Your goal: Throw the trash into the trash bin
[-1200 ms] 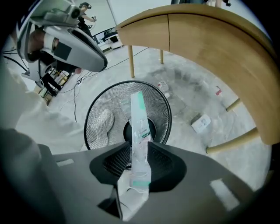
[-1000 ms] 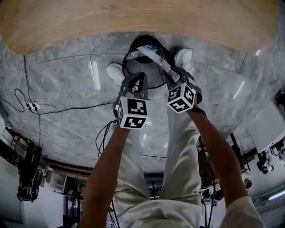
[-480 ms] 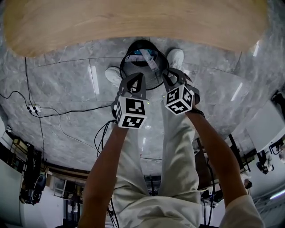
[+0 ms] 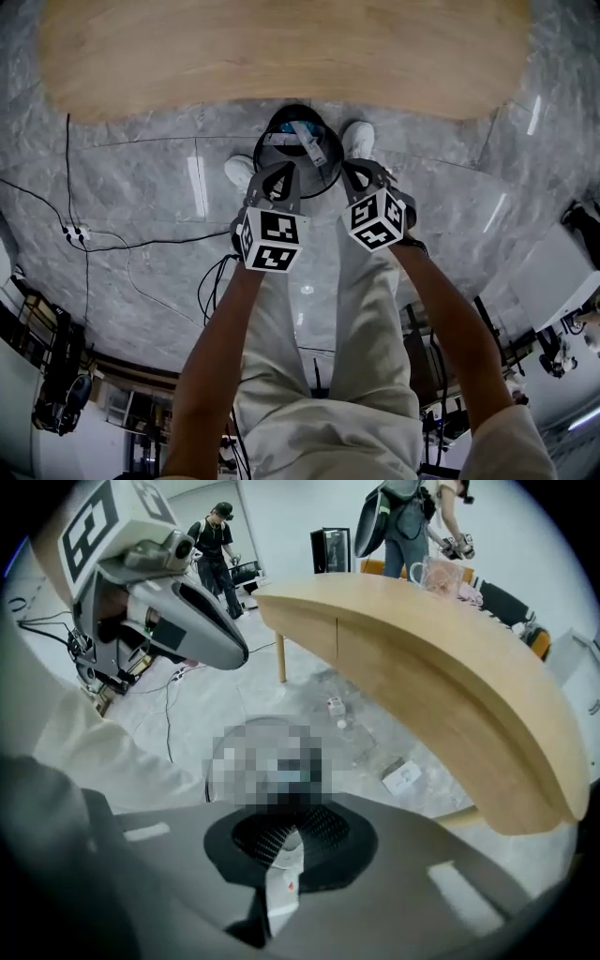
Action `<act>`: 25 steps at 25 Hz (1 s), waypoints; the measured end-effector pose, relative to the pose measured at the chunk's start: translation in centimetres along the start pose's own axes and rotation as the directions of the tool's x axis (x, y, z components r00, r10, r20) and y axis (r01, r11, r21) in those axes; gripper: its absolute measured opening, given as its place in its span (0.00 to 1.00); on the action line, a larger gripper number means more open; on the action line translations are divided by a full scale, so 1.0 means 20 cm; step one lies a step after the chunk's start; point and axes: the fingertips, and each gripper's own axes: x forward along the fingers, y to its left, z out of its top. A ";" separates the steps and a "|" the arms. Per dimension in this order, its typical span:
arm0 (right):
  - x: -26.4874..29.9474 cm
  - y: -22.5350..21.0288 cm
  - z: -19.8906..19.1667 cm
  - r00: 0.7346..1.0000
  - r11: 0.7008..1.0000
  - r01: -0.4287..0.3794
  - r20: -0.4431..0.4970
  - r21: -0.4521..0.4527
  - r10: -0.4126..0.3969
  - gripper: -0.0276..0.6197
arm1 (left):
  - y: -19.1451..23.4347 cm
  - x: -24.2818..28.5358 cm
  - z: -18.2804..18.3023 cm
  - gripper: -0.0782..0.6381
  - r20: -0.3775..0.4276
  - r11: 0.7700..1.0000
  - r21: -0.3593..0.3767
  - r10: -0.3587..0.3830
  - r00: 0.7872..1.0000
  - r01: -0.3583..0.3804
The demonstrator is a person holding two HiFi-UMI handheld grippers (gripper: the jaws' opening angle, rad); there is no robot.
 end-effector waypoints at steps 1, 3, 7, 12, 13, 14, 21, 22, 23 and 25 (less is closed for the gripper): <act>-0.04 -0.01 0.02 1.000 1.000 -0.003 0.011 0.006 0.003 0.08 | 0.00 -0.02 0.02 0.11 0.001 1.000 0.005 0.004 1.000 -0.004; -0.12 -0.03 0.07 0.999 1.000 0.005 0.032 0.015 -0.006 0.08 | -0.01 -0.07 0.08 0.11 0.008 1.000 0.016 0.010 1.000 -0.010; -0.30 -0.07 0.16 0.996 0.999 0.025 0.079 0.046 -0.028 0.08 | -0.04 -0.20 0.19 0.11 0.025 0.999 0.025 0.021 0.999 -0.022; -0.52 -0.11 0.30 0.987 0.996 0.028 0.155 0.087 -0.041 0.08 | -0.08 -0.34 0.33 0.11 0.053 0.999 0.028 0.029 0.998 -0.030; -0.57 -0.11 0.32 0.985 0.995 0.026 0.168 0.100 -0.043 0.08 | -0.10 -0.38 0.37 0.11 0.060 0.999 0.030 0.029 0.998 -0.031; -0.62 -0.12 0.34 0.982 0.993 0.025 0.183 0.116 -0.047 0.08 | -0.11 -0.41 0.40 0.11 0.067 0.999 0.035 0.030 0.997 -0.033; -1.02 -0.20 0.53 0.947 0.975 0.046 0.300 0.219 -0.112 0.08 | -0.19 -0.68 0.68 0.11 0.140 0.998 0.047 0.042 0.989 -0.049; -1.09 -0.21 0.57 0.941 0.972 0.046 0.316 0.229 -0.119 0.08 | -0.20 -0.73 0.73 0.11 0.152 0.998 0.043 0.044 0.987 -0.051; -1.15 -0.22 0.61 0.934 0.971 0.045 0.335 0.236 -0.125 0.08 | -0.21 -0.79 0.78 0.11 0.167 0.998 0.039 0.045 0.985 -0.052; -1.28 -0.24 0.69 0.919 0.969 0.044 0.372 0.241 -0.135 0.08 | -0.25 -0.90 0.87 0.11 0.196 0.998 0.027 0.043 0.980 -0.049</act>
